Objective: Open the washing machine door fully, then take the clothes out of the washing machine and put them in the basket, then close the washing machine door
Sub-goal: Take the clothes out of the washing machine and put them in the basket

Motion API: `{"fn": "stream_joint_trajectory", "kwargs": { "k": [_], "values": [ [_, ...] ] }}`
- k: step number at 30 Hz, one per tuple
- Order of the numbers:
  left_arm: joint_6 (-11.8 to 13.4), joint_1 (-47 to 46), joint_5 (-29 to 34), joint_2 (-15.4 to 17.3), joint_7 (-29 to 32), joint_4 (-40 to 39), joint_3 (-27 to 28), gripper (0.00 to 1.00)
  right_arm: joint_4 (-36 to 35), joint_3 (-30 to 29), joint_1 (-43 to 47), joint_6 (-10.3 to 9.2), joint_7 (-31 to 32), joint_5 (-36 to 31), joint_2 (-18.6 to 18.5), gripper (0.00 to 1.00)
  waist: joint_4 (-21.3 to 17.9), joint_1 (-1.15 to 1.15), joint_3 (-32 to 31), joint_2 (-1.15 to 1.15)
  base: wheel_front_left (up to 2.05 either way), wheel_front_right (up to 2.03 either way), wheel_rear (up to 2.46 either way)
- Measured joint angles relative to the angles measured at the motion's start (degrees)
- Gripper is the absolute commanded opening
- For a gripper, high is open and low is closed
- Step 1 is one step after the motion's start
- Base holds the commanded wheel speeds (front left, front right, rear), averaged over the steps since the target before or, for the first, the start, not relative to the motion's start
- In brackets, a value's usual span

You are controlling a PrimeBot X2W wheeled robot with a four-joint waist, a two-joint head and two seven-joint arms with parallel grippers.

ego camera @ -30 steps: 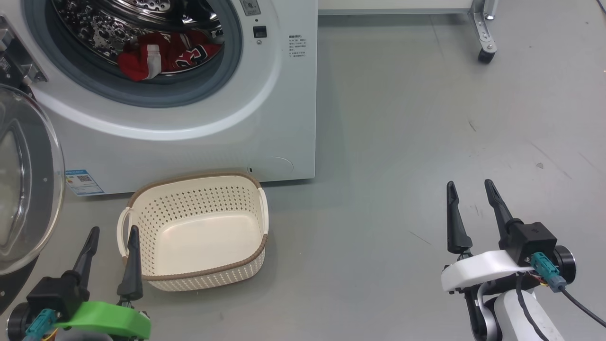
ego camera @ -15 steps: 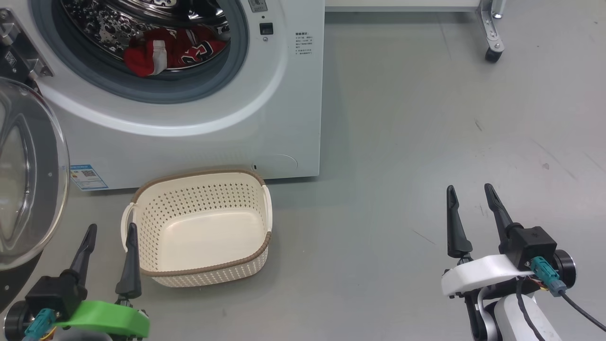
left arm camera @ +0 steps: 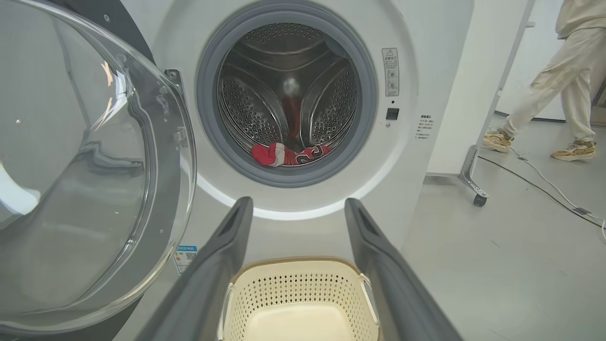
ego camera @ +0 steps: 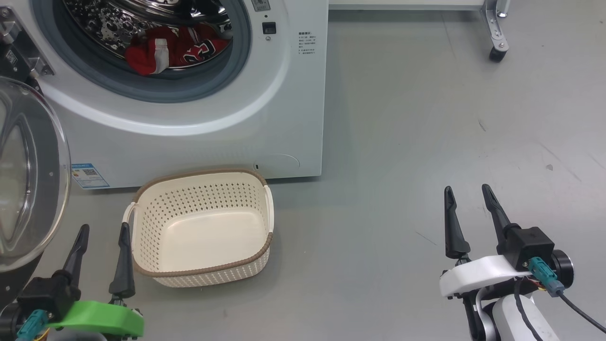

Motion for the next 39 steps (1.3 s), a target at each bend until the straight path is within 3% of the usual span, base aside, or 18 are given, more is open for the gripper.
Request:
{"fn": "stream_joint_trajectory", "kwargs": {
  "k": [39],
  "values": [
    [-0.37,0.36,0.89,-0.99,0.00,-0.16,1.14,1.00,0.51,0.89,0.02,0.08,0.00,0.16,0.12,1.00,-0.04,0.00,0.55,0.00,1.11,-1.10,-0.01]
  ]
}}
